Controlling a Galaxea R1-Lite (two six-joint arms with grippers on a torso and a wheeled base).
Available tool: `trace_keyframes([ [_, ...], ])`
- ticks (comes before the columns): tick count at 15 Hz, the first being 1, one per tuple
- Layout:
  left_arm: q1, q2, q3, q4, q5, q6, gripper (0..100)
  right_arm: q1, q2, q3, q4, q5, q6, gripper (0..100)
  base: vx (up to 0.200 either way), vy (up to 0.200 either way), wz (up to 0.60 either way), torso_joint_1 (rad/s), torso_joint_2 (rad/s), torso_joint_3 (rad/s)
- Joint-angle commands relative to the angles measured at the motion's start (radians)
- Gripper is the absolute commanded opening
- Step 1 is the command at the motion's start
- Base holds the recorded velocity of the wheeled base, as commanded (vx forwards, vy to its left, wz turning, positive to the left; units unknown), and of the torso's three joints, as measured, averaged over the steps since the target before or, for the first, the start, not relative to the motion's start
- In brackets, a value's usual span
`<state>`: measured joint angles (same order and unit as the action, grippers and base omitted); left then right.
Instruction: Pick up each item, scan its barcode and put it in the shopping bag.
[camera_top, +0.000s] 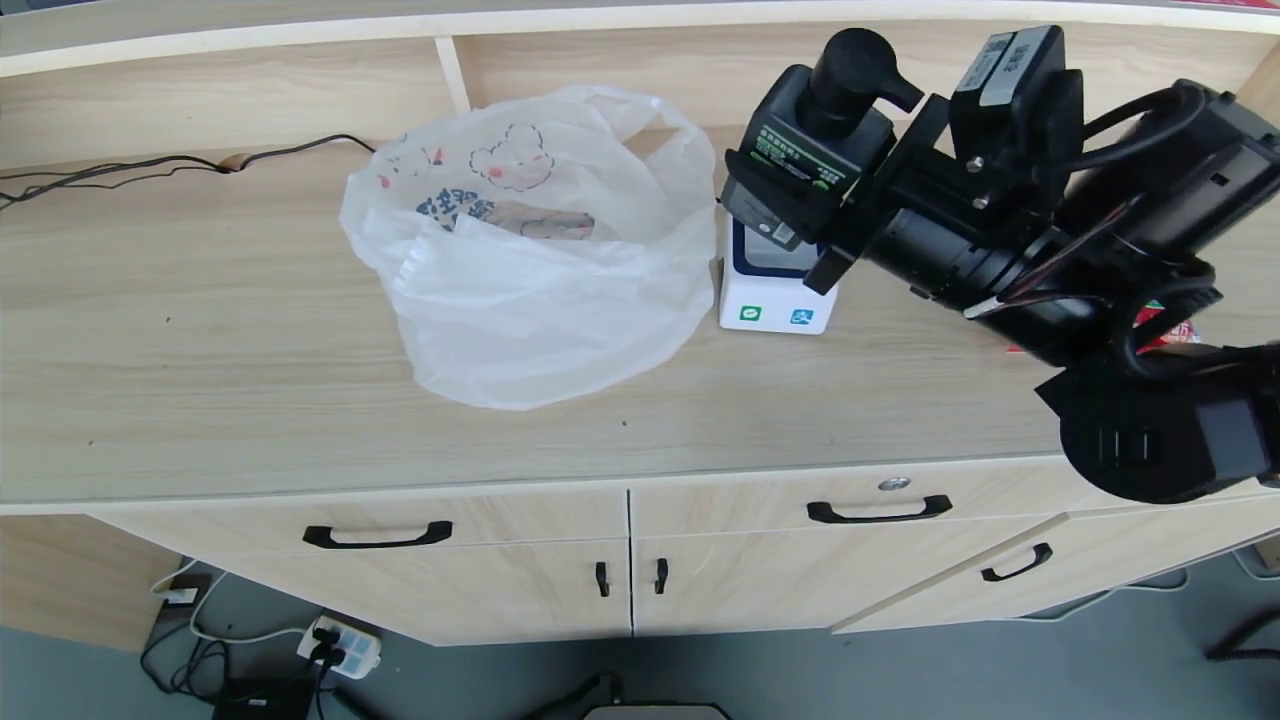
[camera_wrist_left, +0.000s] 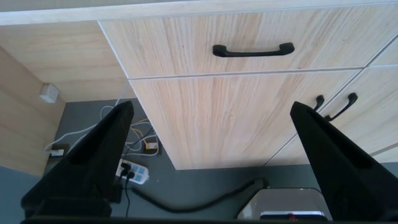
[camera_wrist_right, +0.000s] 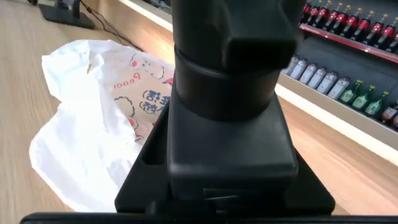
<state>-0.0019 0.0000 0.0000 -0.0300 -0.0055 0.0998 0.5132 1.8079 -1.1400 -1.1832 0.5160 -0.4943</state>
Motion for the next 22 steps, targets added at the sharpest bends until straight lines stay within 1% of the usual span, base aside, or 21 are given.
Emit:
trace_keyframes([
  [1, -0.001, 0.002, 0.000, -0.001, -0.001, 0.000, 100, 0.079, -0.096, 0.075, -0.003, -0.062, 0.052, 0, 0.000, 0.000, 0.00, 0.000, 0.00, 0.000],
  [2, 0.000, 0.002, 0.000, -0.002, -0.001, 0.000, 100, 0.137, -0.144, 0.152, -0.013, -0.152, 0.106, 0, 0.000, 0.000, 0.00, 0.000, 0.00, 0.000],
  [3, 0.000, 0.002, 0.000, -0.002, -0.001, 0.000, 100, 0.151, -0.159, 0.177, -0.015, -0.186, 0.125, 0, 0.000, 0.000, 0.00, 0.000, 0.00, 0.000],
  [4, 0.000, 0.002, 0.000, -0.001, -0.001, 0.000, 100, 0.200, -0.206, 0.272, -0.023, -0.301, 0.189, 0, 0.000, 0.000, 0.00, 0.000, 0.00, 0.000],
  [5, 0.000, 0.002, 0.000, -0.002, -0.001, -0.002, 100, 0.202, -0.237, 0.322, -0.030, -0.361, 0.224, 0, 0.000, 0.000, 0.60, -0.002, 0.00, 0.002],
  [6, 0.000, 0.002, 0.000, -0.002, -0.001, -0.002, 100, 0.197, -0.265, 0.344, -0.029, -0.389, 0.250, 0, 0.000, 0.000, 0.60, 0.002, 0.00, 0.002],
  [11, 0.000, 0.002, 0.000, -0.002, -0.001, -0.003, 100, 0.134, -0.286, 0.335, -0.027, -0.393, 0.326, 0, 0.000, 0.000, 0.60, 0.003, 0.00, 0.004],
  [13, 0.000, 0.002, 0.000, -0.002, -0.001, -0.006, 100, 0.073, -0.286, 0.329, -0.027, -0.387, 0.352, 0, 0.000, 0.000, 0.60, 0.000, 0.00, -0.002],
  [16, 0.000, 0.002, 0.000, -0.001, 0.001, -0.011, 100, 0.050, -0.275, 0.296, -0.015, -0.389, 0.385, 0, 0.000, 0.000, 0.60, 0.004, 0.00, 0.005],
  [18, 0.000, 0.002, 0.000, -0.001, 0.001, -0.009, 100, 0.024, -0.257, 0.186, 0.002, -0.409, 0.413, 0, 0.000, 0.000, 0.00, 0.000, 0.00, 0.000],
  [20, 0.000, 0.002, 0.000, -0.001, 0.001, -0.006, 100, 0.019, -0.265, 0.183, 0.002, -0.452, 0.505, 0, 0.000, 0.000, 0.00, 0.000, 0.00, 0.000],
  [21, 0.000, 0.002, 0.000, -0.001, 0.001, -0.011, 100, 0.004, -0.266, 0.180, 0.002, -0.465, 0.545, 0, 0.000, 0.000, 0.00, 0.000, 0.00, 0.000],
  [22, 0.000, 0.002, 0.000, -0.001, 0.001, -0.011, 100, -0.015, -0.268, 0.181, 0.002, -0.464, 0.549, 0, 0.000, 0.000, 0.00, 0.000, 0.00, 0.000],
])
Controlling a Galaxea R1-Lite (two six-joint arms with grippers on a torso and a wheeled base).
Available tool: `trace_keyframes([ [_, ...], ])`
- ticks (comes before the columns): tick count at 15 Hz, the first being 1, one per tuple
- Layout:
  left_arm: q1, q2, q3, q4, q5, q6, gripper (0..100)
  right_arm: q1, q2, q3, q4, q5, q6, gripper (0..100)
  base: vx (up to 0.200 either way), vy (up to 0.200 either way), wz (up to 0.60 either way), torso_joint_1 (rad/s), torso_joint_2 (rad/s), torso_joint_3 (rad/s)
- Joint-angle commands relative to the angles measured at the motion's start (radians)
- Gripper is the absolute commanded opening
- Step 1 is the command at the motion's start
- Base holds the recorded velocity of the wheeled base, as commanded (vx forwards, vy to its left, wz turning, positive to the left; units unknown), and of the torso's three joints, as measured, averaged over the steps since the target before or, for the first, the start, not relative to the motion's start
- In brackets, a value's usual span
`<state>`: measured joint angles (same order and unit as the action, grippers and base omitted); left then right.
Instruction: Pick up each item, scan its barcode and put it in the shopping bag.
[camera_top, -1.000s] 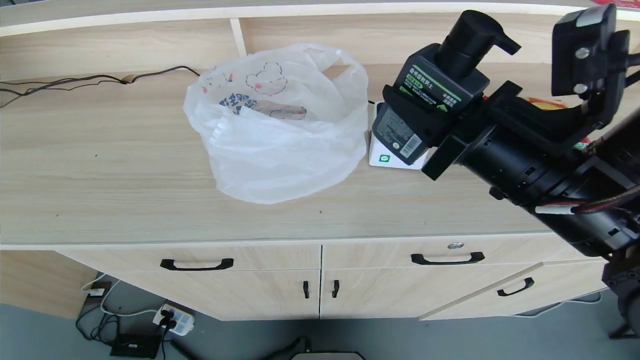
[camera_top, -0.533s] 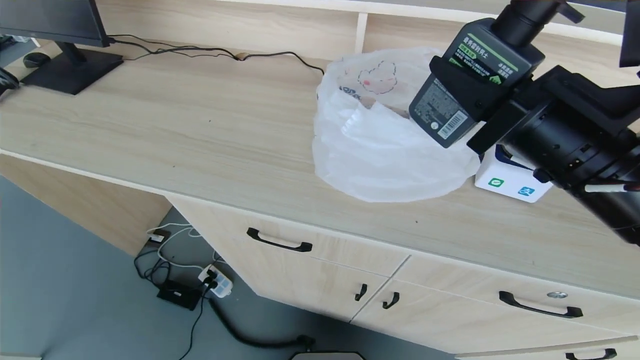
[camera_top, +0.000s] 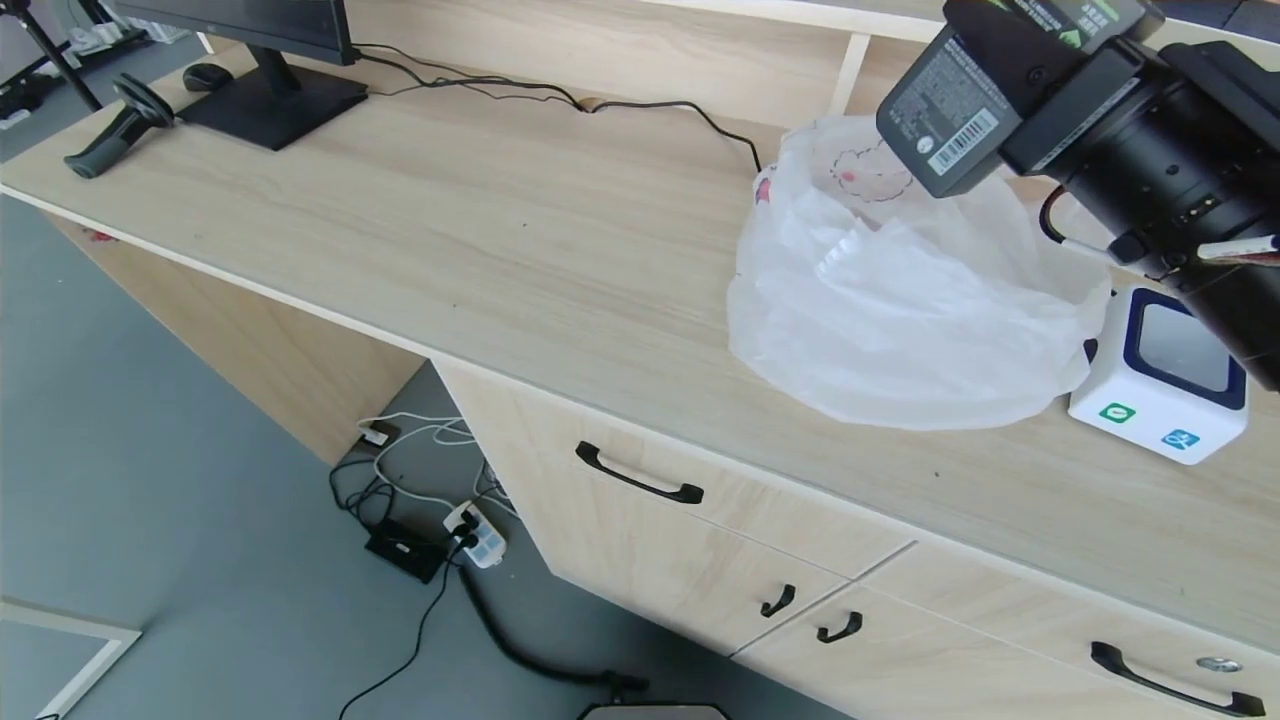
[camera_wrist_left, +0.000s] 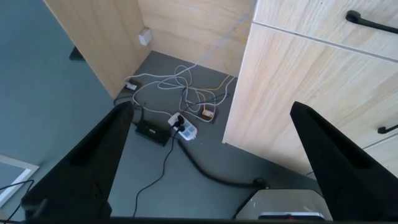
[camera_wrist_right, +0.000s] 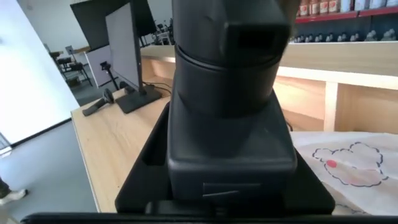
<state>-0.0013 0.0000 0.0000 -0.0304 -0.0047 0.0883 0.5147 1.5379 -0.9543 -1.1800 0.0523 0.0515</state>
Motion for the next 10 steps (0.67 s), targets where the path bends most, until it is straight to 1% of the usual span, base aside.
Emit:
trace_keyframes([
  [1, 0.000, 0.002, 0.000, 0.000, 0.000, -0.005, 100, -0.021, -0.001, 0.009, -0.001, -0.002, 0.005, 0, 0.000, 0.000, 0.00, 0.000, 0.00, 0.000],
  [6, 0.000, 0.002, 0.000, 0.003, 0.000, -0.005, 100, -0.025, -0.007, 0.058, -0.004, 0.001, 0.022, 0, 0.200, 0.000, 0.00, -0.003, 0.00, 0.003],
  [7, 0.000, 0.002, 0.000, 0.003, 0.000, -0.005, 100, -0.030, -0.008, 0.061, -0.004, 0.001, 0.025, 0, 0.000, 0.000, 0.00, 0.000, 0.00, 0.000],
  [10, 0.000, 0.002, 0.000, 0.003, 0.000, -0.005, 100, -0.119, -0.012, 0.094, 0.000, 0.000, 0.087, 0, 0.000, 0.000, 0.00, 0.000, 0.00, 0.000],
])
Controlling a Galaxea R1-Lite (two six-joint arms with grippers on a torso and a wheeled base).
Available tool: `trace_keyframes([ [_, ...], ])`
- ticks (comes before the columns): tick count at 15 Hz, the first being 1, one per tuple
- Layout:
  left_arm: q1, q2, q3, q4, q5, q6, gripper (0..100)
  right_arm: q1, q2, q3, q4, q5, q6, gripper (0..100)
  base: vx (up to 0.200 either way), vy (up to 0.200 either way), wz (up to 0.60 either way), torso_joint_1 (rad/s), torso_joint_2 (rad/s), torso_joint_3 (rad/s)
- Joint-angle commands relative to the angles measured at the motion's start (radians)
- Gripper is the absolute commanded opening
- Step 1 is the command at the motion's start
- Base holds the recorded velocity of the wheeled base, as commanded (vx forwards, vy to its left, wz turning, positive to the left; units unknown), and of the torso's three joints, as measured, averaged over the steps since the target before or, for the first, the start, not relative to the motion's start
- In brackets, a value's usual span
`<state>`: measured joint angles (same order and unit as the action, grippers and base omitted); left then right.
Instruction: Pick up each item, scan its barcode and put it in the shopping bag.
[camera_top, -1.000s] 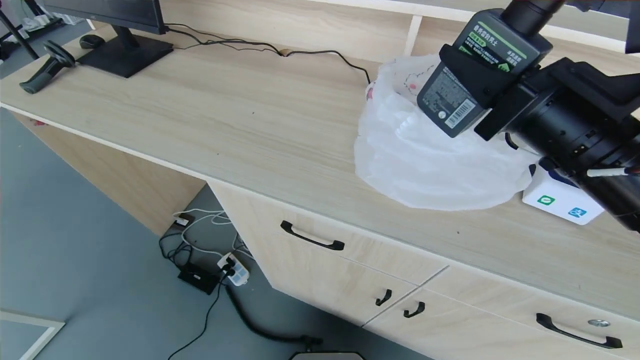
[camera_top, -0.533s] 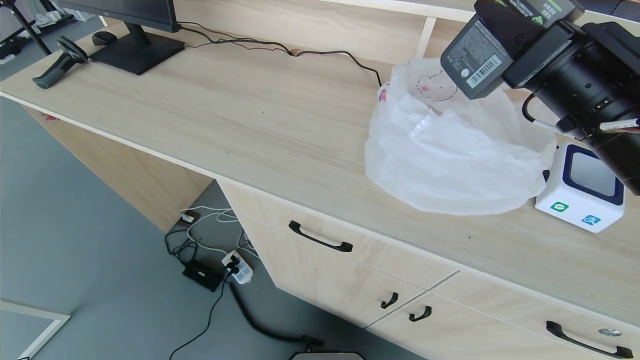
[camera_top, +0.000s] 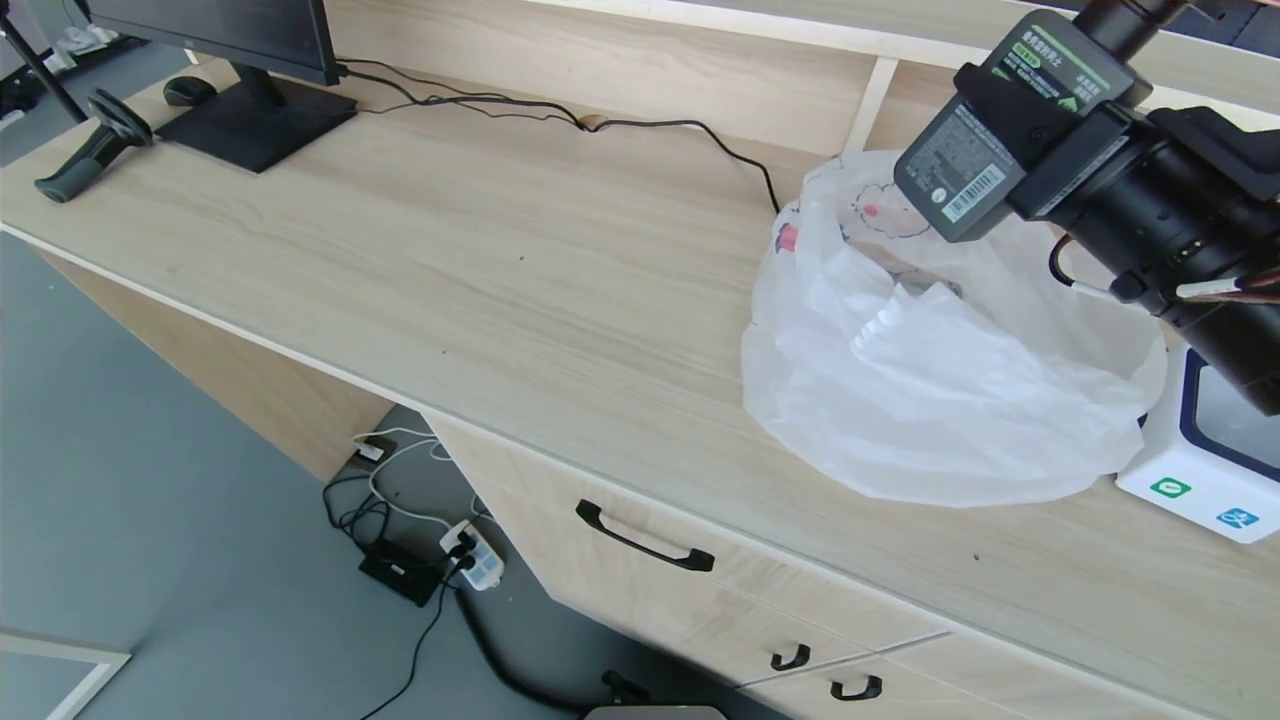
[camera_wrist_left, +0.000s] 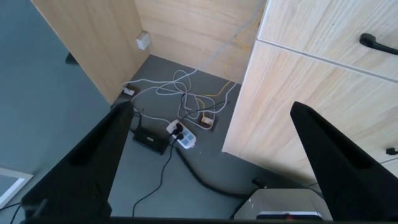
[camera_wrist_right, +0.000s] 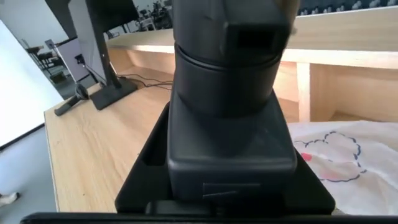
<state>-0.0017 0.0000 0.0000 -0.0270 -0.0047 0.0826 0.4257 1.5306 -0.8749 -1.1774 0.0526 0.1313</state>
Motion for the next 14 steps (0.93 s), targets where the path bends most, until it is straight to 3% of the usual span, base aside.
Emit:
trace_keyframes([
  [1, 0.000, 0.002, 0.000, -0.001, 0.000, -0.001, 100, -0.061, -0.010, 0.050, -0.002, 0.003, 0.024, 0, 0.000, 0.000, 0.00, 0.000, 0.00, 0.000],
  [4, 0.000, 0.002, 0.000, -0.002, 0.000, -0.001, 100, -0.085, -0.009, 0.116, -0.002, 0.015, 0.105, 0, 0.000, 0.000, 0.00, 0.000, 0.00, 0.000],
  [8, 0.000, 0.002, 0.000, -0.002, 0.000, 0.002, 100, -0.094, 0.009, 0.129, 0.033, 0.021, 0.327, 0, 0.000, 0.000, 0.00, 0.000, 0.00, 0.000],
  [14, 0.000, 0.002, 0.000, -0.004, 0.000, 0.002, 100, -0.113, 0.092, 0.119, 0.090, 0.055, 0.410, 0, 0.000, 0.000, 0.00, 0.000, 0.00, 0.000],
])
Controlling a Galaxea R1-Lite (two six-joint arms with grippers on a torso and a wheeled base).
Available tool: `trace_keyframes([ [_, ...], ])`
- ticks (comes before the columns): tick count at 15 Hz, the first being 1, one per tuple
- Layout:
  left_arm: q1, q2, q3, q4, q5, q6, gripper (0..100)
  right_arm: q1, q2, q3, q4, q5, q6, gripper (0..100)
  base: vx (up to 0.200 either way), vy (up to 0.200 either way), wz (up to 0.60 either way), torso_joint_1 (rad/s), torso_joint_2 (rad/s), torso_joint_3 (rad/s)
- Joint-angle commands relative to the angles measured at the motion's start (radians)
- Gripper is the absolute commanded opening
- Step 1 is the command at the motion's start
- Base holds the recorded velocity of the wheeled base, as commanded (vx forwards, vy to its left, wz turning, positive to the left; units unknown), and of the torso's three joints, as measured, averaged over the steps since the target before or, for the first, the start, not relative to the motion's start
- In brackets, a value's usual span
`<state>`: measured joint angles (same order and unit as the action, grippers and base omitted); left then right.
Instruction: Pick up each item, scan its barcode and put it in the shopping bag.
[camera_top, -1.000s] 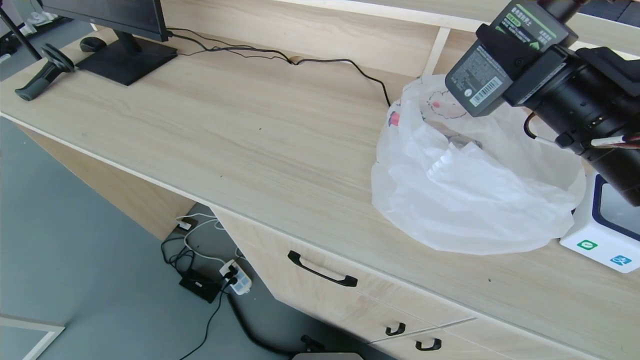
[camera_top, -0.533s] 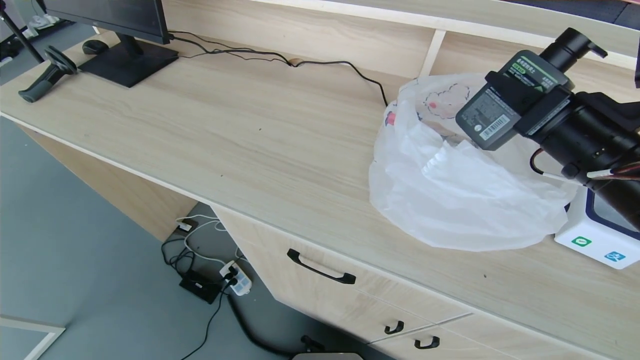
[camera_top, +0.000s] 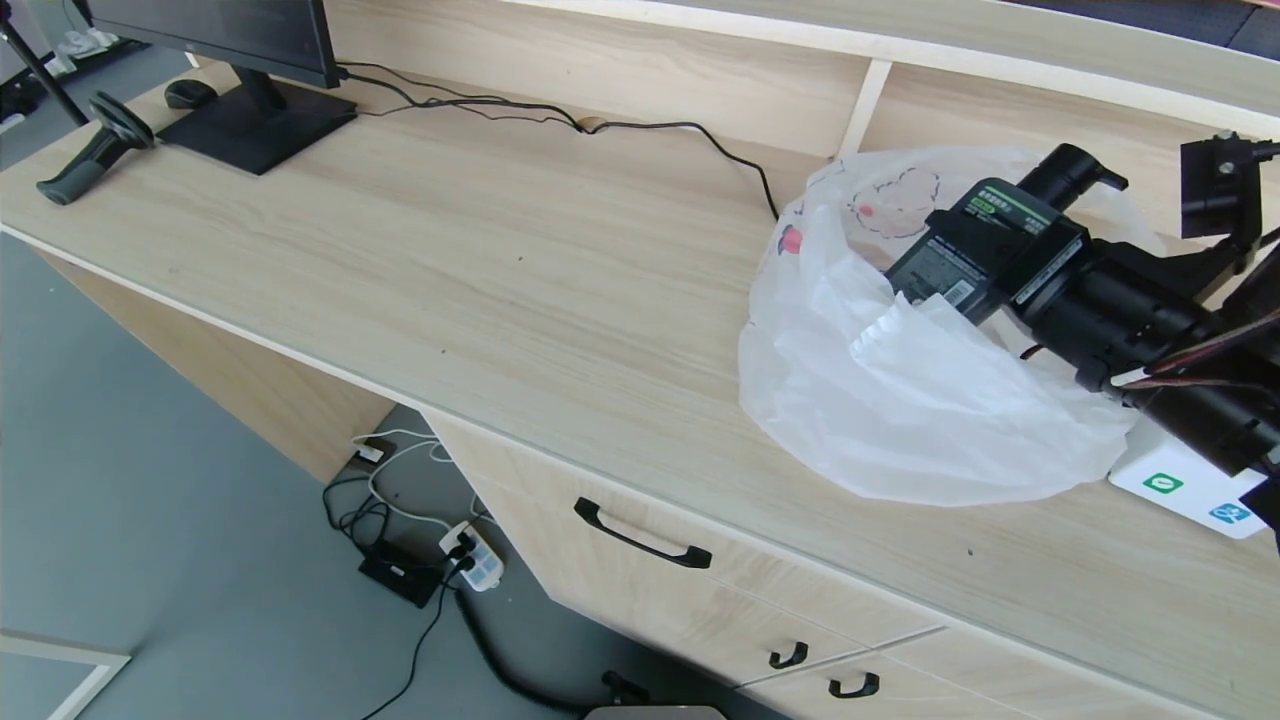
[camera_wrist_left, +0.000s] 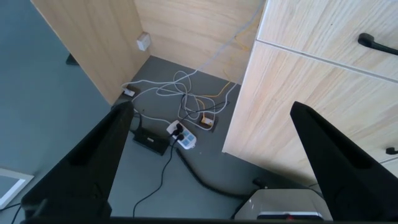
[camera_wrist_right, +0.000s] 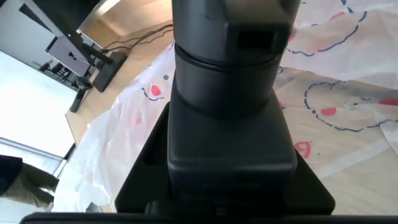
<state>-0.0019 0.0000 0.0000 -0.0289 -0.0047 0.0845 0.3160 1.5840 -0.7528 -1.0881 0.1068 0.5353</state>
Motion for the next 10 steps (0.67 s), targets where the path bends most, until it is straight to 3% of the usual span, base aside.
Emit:
trace_keyframes([
  [1, 0.000, 0.002, 0.000, 0.000, 0.000, 0.000, 100, -0.008, 0.054, -0.010, 0.007, 0.001, 0.009, 0, 0.000, 0.000, 0.00, 0.000, 0.00, 0.000],
  [6, 0.000, 0.002, 0.000, 0.000, 0.000, -0.002, 100, -0.025, 0.090, -0.037, 0.123, -0.009, 0.017, 0, 0.000, 0.000, 0.00, 0.000, 0.00, 0.000],
  [10, 0.000, 0.002, 0.000, 0.000, 0.000, -0.002, 100, -0.055, 0.113, -0.054, 0.135, -0.007, 0.006, 0, 0.000, 0.000, 0.00, 0.000, 0.00, 0.000],
])
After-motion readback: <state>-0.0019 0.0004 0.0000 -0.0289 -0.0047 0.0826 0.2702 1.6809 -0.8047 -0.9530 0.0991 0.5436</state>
